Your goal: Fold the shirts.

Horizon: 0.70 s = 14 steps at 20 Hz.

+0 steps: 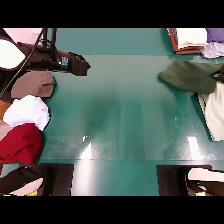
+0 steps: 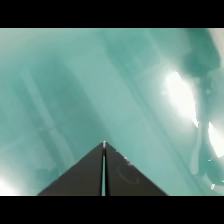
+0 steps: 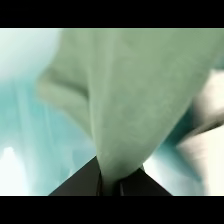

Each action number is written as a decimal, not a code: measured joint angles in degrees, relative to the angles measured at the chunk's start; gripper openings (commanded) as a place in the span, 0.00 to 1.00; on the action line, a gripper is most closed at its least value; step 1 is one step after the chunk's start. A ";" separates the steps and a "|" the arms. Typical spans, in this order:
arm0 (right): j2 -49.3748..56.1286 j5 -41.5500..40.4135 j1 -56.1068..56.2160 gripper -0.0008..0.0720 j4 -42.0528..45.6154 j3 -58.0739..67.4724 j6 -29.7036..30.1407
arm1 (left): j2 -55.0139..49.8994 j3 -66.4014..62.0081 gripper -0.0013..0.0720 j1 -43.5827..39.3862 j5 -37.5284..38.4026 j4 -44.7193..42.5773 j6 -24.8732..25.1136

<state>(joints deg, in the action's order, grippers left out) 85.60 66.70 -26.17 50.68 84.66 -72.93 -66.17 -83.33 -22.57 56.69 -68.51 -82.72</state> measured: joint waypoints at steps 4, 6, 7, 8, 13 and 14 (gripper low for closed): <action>4.17 -1.38 -3.69 0.04 -2.14 7.65 -0.50 | -0.15 0.00 0.05 -1.01 -1.29 -0.04 -0.37; 6.10 -2.27 -4.50 0.04 -2.54 12.52 -2.03 | -0.42 0.00 0.05 -1.18 -1.62 -0.02 -0.39; 6.84 -2.49 -4.72 0.04 -2.67 15.02 -3.08 | -0.57 0.00 0.05 -1.27 -1.70 -0.04 -0.42; 7.32 -2.54 -4.94 0.04 -2.82 17.27 -3.56 | -0.76 0.00 0.05 -1.27 -1.73 -0.04 -0.42; 8.35 -0.42 -6.67 0.04 -2.86 27.15 -5.16 | -1.84 0.00 0.05 -1.36 -1.03 -0.04 -0.55; 8.35 0.44 -7.08 0.04 -2.84 28.28 -5.35 | -1.97 0.00 0.05 -1.36 -0.90 -0.04 -0.55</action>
<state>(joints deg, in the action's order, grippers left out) 93.95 67.13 -33.26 47.83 112.95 -78.28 -68.14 -83.33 -23.92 55.79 -68.55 -83.26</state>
